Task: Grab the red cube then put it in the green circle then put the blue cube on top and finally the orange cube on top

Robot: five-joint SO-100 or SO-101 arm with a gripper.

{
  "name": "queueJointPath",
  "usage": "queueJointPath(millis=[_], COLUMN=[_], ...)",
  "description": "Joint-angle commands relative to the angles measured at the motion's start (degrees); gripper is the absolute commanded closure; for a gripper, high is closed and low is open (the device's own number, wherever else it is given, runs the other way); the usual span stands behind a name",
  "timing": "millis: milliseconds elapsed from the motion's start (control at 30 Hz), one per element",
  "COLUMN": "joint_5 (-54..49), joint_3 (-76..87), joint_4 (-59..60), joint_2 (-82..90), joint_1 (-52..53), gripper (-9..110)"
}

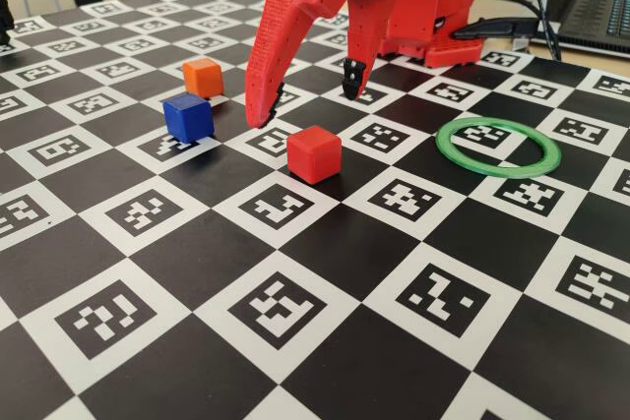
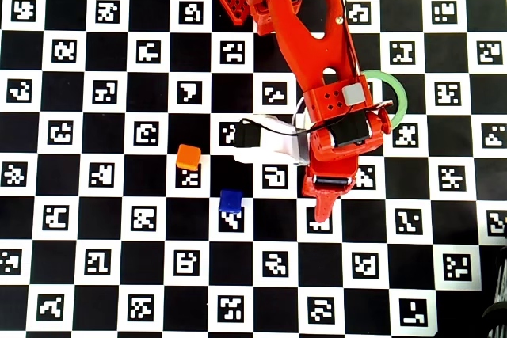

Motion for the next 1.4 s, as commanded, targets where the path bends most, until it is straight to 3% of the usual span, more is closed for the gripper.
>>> queueJointPath(millis=[0,467,1367], joint_5=[-0.35,-0.79,1.05], joint_3=[0.18,1.85,-3.34], joint_4=[-2.64,-8.96,-9.76], joint_2=[0.97,-3.52,-6.68], joint_1=[-1.05,-1.23,1.32], gripper=[51,52,52])
